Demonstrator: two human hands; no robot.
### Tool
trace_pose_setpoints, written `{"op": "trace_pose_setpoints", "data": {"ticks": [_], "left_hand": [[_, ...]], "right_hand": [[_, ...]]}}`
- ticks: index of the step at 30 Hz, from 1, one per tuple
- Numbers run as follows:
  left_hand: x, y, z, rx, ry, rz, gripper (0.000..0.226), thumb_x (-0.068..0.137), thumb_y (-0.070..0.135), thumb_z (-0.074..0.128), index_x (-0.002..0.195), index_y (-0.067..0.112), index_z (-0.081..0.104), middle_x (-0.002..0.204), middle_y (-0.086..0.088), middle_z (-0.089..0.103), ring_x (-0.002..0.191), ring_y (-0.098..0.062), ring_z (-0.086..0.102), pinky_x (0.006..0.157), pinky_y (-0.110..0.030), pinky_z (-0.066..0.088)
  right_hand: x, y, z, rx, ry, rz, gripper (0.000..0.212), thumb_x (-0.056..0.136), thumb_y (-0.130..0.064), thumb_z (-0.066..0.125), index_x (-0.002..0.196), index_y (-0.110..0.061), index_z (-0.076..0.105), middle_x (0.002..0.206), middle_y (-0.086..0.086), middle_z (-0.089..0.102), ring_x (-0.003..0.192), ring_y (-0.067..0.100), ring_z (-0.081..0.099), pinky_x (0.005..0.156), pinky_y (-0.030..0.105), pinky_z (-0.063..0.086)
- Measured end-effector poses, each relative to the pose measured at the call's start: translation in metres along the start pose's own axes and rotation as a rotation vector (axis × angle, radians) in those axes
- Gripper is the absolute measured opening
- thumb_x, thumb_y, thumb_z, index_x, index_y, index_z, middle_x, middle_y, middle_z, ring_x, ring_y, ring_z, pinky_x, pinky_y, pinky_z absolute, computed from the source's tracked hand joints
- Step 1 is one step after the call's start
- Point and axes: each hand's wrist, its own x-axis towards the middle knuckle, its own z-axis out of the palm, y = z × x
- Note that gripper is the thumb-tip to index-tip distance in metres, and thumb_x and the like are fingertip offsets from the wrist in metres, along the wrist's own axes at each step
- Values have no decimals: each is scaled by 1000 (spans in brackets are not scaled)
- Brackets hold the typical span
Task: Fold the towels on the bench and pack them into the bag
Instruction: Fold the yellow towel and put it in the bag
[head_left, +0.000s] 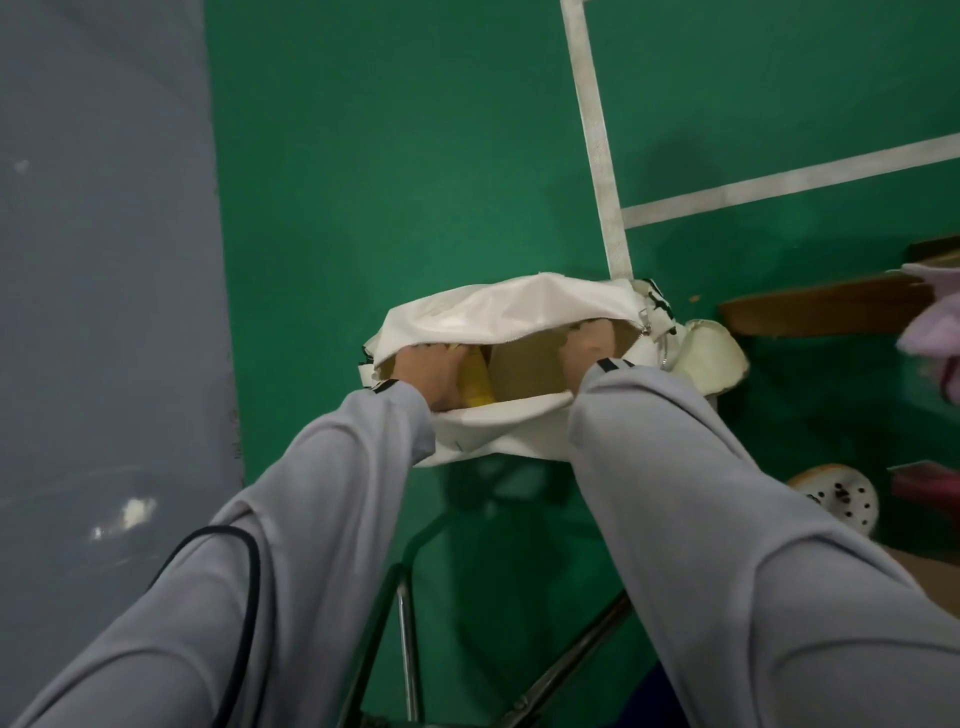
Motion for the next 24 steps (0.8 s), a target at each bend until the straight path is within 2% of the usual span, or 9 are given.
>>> {"op": "trace_pose_setpoints", "data": {"ticks": [2, 4, 6, 8, 11, 14, 18, 21, 24], "left_hand": [[5, -2, 2, -64, 103, -1, 88, 80, 67, 69, 151, 32, 30, 139, -8, 58, 122, -36, 59, 97, -50, 49], [9, -2, 4, -122, 164, -32, 70, 89, 52, 67, 147, 26, 35, 131, -11, 63, 113, -37, 63, 91, -48, 51], [15, -2, -3, -237, 229, -96, 55, 96, 41, 58, 145, 25, 40, 127, -13, 64, 110, -38, 64, 88, -48, 51], [22, -4, -11, -383, 289, -131, 40, 99, 36, 51, 137, 24, 51, 124, -12, 66, 107, -38, 64, 85, -46, 50], [33, -5, -16, -537, 312, -101, 39, 99, 31, 49, 138, 27, 55, 128, -8, 67, 113, -36, 62, 90, -46, 49], [39, -3, -13, -562, 312, -82, 42, 98, 29, 49, 140, 31, 53, 134, -6, 65, 118, -35, 61, 94, -48, 51], [42, 3, -6, -632, 348, -84, 46, 96, 22, 50, 141, 30, 52, 129, -6, 66, 115, -34, 61, 91, -47, 50], [48, 2, -2, -690, 361, -121, 38, 95, 32, 51, 132, 31, 59, 120, 0, 71, 109, -30, 64, 88, -44, 53], [56, 2, -4, -807, 376, -124, 35, 97, 42, 51, 120, 26, 71, 112, 0, 75, 101, -25, 67, 85, -37, 53]], "right_hand": [[13, -7, 6, -25, 12, -50, 62, 100, -46, 53, 156, -28, 31, 162, 6, 28, 149, 33, 26, 120, 54, 25], [8, -12, 3, -5, -19, -101, 65, 97, -46, 57, 155, -31, 32, 161, 7, 27, 148, 36, 27, 116, 57, 29], [8, -13, 4, 142, 33, -118, 46, 102, -30, 52, 147, -22, 46, 148, 11, 46, 135, 34, 46, 100, 49, 44], [12, -12, 5, 288, 46, -122, 34, 104, -18, 44, 135, -13, 58, 132, 10, 60, 116, 30, 60, 83, 41, 48], [9, -17, 3, 284, -65, -210, 31, 96, -37, 59, 116, -16, 67, 117, 5, 67, 96, 27, 62, 74, 39, 47], [6, -29, 9, 339, -168, -238, 52, 85, -69, 58, 107, -23, 67, 107, 1, 68, 94, 24, 64, 77, 38, 45], [7, -57, 14, 573, -190, -286, 91, 66, -97, 45, 131, -35, 55, 124, -4, 62, 111, 26, 56, 91, 41, 36], [19, -74, 15, 618, -194, -380, 123, 38, -111, 37, 135, -37, 52, 129, -6, 62, 111, 27, 58, 103, 49, 42], [15, -74, 15, 528, -114, -368, 113, 44, -107, 35, 121, -30, 62, 114, -2, 68, 99, 25, 62, 98, 48, 50]]}}
